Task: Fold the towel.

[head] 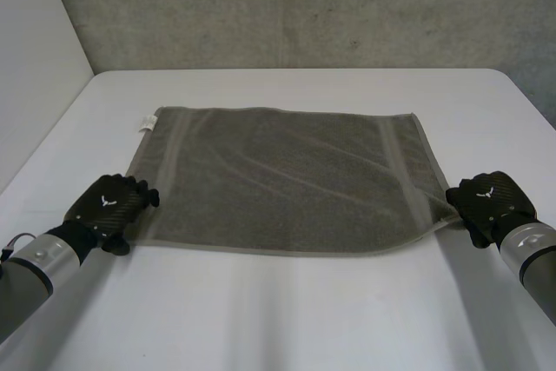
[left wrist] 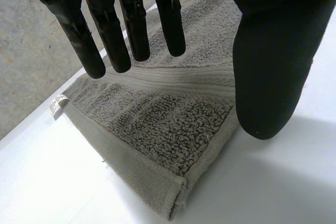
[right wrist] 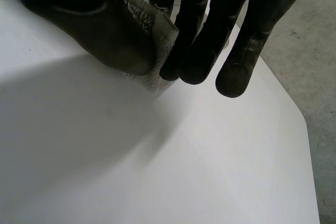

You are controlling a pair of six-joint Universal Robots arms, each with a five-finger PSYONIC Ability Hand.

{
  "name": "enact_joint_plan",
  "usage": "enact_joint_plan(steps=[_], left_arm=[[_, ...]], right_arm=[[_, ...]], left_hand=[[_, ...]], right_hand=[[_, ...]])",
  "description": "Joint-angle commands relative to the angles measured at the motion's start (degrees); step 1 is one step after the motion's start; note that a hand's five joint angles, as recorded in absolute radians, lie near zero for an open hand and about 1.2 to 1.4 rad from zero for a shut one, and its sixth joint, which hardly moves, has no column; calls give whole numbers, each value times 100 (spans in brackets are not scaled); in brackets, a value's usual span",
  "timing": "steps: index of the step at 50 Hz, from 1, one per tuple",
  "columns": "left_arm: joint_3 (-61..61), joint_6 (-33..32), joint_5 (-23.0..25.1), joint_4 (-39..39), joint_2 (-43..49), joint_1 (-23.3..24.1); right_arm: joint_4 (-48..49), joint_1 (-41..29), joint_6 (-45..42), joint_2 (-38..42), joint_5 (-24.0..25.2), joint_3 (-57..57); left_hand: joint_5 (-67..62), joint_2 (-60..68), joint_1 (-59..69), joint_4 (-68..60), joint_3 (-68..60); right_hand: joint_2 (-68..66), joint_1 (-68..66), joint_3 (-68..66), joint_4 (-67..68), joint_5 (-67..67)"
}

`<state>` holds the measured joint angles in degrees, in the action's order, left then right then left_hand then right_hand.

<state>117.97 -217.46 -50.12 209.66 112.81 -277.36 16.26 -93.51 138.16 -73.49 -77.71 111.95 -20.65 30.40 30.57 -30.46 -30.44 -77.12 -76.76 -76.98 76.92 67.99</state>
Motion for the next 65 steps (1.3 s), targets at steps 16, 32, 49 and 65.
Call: enact_joint_plan(steps=[16, 32, 49, 65], left_arm=[[-432, 37, -42, 4, 355, 226], [-731, 63, -86, 4, 522, 498], [-1100, 440, -436, 57, 663, 577], [-732, 397, -648, -40, 330, 534]], right_arm=[[9, 9, -8, 45, -8, -6], [9, 9, -26, 80, -8, -6], [9, 9, -43, 115, -8, -6], [-35, 26, -61, 27, 10, -32]], left_hand=[[-496, 521, 504, -515, -518], [-530, 555, 538, -549, -551], [-2495, 2521, 2504, -2515, -2517], [-4935, 4960, 4943, -4954, -4956]], right_hand=[[-288, -324, -302, 308, 201], [-288, -324, -302, 308, 201], [-288, -324, -302, 308, 201], [-288, -324, -302, 308, 201]])
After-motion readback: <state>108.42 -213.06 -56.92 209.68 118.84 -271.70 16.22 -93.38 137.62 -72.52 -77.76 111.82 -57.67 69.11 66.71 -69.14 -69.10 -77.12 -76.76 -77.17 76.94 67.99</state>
